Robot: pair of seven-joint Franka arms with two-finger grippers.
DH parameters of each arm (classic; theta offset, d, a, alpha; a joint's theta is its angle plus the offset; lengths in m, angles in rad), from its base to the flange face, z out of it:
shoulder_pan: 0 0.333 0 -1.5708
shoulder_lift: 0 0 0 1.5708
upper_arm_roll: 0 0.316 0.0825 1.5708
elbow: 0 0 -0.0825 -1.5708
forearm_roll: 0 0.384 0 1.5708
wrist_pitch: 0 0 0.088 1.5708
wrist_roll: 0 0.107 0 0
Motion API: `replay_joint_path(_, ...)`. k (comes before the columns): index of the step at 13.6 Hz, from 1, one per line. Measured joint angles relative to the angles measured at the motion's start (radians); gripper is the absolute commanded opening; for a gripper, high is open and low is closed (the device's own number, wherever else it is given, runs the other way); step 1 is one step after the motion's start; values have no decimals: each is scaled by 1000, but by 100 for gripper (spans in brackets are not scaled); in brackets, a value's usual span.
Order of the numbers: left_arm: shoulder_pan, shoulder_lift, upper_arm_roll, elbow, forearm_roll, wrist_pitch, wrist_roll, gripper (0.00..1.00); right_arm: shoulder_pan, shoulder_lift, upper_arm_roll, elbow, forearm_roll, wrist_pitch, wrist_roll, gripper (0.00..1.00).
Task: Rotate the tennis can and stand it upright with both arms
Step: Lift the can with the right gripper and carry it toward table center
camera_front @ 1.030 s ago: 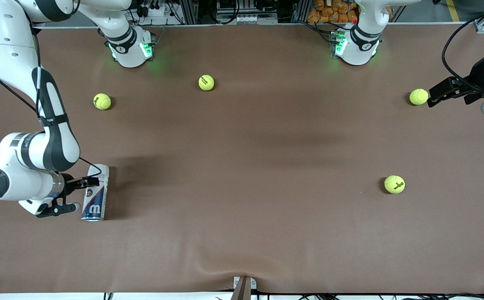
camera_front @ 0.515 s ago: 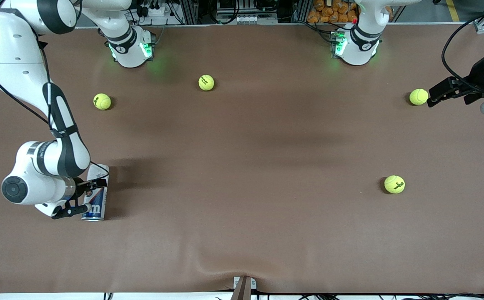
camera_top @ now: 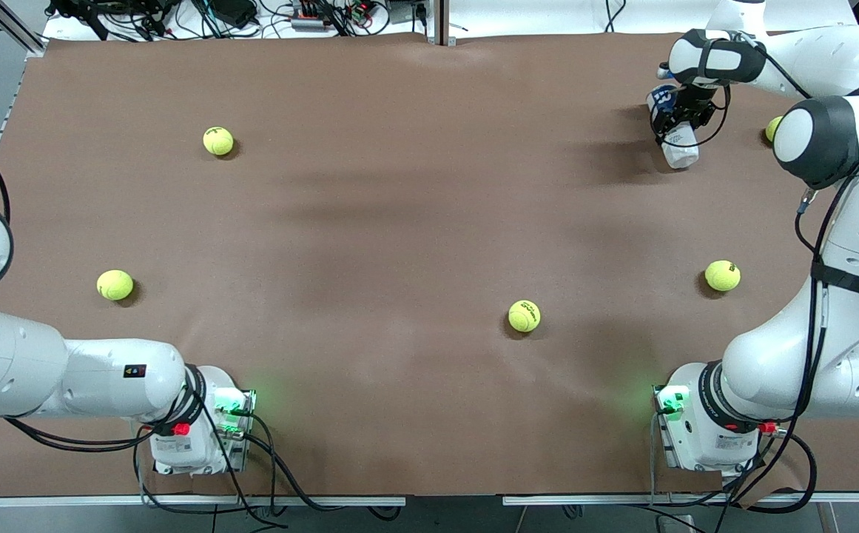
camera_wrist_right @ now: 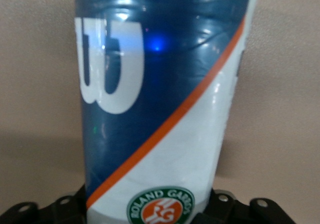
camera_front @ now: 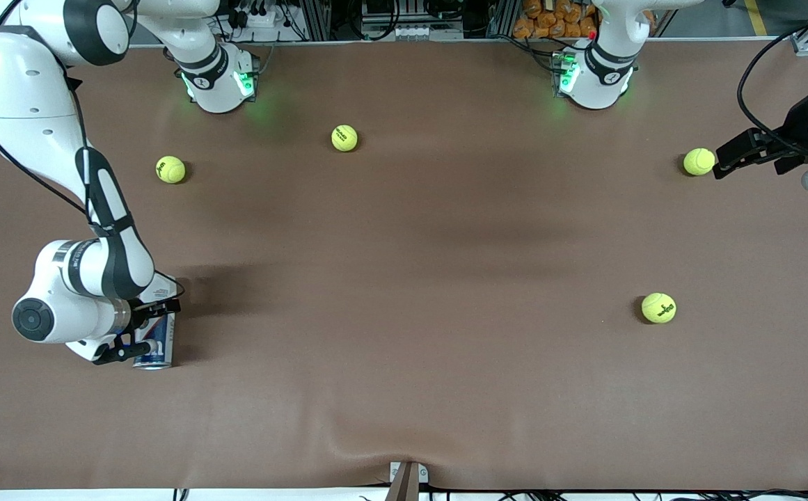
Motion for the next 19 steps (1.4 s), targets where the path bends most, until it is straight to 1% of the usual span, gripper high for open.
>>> replay_joint_path(2,0,0,0,0,0,0,0,100,1,0,6,6,0,2,-1,46)
replay_joint_path(5,0,0,0,0,0,0,0,100,9,0,35,37,0,7,-17,49)
replay_joint_path(8,0,0,0,0,0,0,0,100,26,-1,69,97,0,6,-122,49)
replay_joint_path(10,0,0,0,0,0,0,0,100,64,-3,103,124,0,6,-180,49)
replay_joint_path(13,0,0,0,0,0,0,0,100,195,-19,136,136,-1,5,-244,49)
replay_joint_path(16,0,0,0,0,0,0,0,100,362,-32,147,138,-1,5,-300,49)
replay_joint_path(17,0,0,0,0,0,0,0,100,421,-34,148,139,-1,5,-314,52)
replay_joint_path(19,0,0,0,0,0,0,0,100,535,-35,147,139,-2,5,-332,52)
